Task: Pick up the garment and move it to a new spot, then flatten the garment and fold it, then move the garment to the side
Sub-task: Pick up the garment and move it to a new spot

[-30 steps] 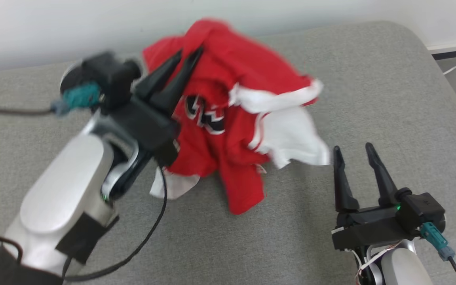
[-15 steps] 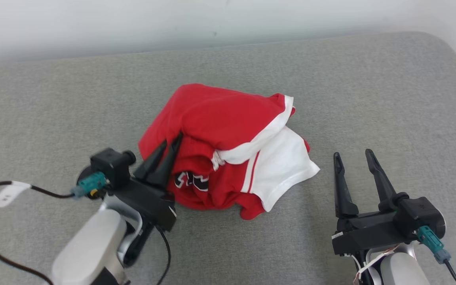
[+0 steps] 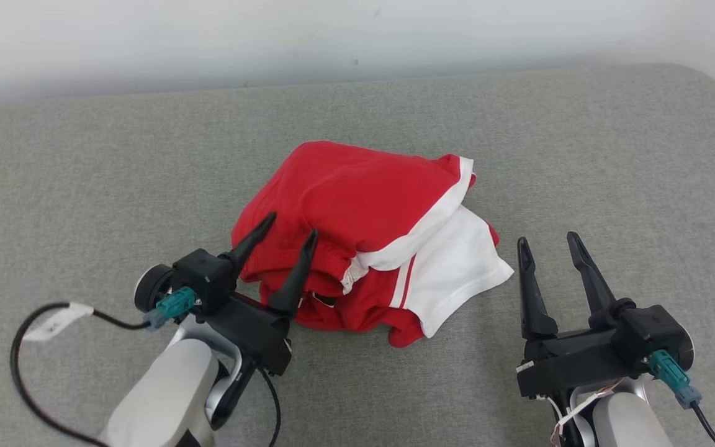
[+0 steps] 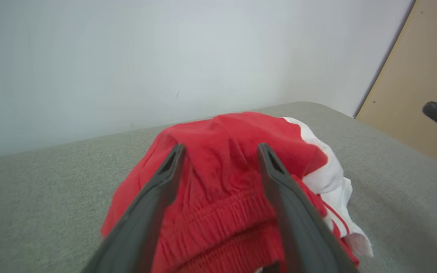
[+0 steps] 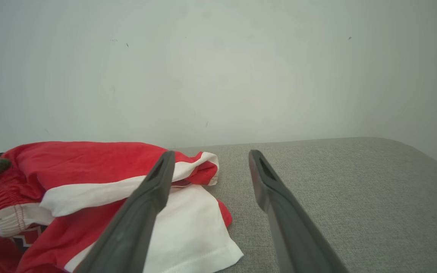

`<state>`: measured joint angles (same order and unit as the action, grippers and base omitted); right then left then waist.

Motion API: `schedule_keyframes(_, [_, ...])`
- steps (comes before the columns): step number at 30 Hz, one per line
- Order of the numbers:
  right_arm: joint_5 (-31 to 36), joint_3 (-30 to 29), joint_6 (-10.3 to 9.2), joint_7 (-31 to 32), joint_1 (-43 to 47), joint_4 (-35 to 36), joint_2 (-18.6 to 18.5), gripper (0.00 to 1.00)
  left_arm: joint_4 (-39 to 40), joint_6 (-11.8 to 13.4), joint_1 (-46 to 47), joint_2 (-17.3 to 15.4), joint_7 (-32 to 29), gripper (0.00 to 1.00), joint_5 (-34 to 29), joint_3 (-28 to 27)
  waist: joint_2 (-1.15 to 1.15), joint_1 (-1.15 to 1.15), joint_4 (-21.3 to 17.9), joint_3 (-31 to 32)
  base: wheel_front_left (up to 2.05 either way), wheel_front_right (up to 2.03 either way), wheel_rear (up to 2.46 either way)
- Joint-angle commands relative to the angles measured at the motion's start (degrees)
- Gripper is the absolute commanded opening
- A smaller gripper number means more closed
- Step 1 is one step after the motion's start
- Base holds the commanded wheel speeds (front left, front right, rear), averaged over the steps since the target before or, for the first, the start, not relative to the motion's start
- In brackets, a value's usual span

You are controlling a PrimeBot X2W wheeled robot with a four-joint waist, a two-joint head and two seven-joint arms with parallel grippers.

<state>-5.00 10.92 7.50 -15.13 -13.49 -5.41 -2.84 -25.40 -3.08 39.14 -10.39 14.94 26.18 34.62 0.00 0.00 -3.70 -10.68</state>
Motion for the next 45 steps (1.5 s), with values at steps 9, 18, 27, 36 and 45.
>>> schedule_keyframes(9, [-0.2,-0.4,-0.02,0.0,0.8,0.2,-0.1,1.0,11.4,2.0,-7.9,0.7,0.3,1.0,-5.4,-4.3,0.0,0.0,1.7,0.0,0.0,0.0,0.0])
schedule_keyframes(18, [0.2,-0.1,-0.02,0.0,1.0,-0.3,-0.1,1.0,13.8,1.4,-12.6,1.1,0.3,1.0,-7.8,-2.9,0.0,0.0,2.3,0.3,0.0,0.0,0.0])
schedule_keyframes(27, [0.0,0.2,-0.02,0.0,1.2,-0.1,-0.1,1.0,12.0,1.3,-14.6,2.1,0.3,1.0,-7.9,-1.6,0.0,0.0,0.9,0.5,0.0,0.0,0.0])
schedule_keyframes(36, [-0.3,0.9,-0.02,0.0,0.3,-0.4,-0.1,1.0,9.3,0.5,-12.6,2.3,0.3,1.0,-8.4,-1.0,0.0,0.0,-0.4,0.1,0.0,0.0,0.0])
schedule_keyframes(45, [-0.7,1.1,-0.03,0.0,0.1,-0.7,-0.1,1.0,5.7,0.3,-9.6,2.5,0.3,1.0,-8.7,-1.7,0.0,0.0,-2.9,-0.3,0.0,0.0,0.0])
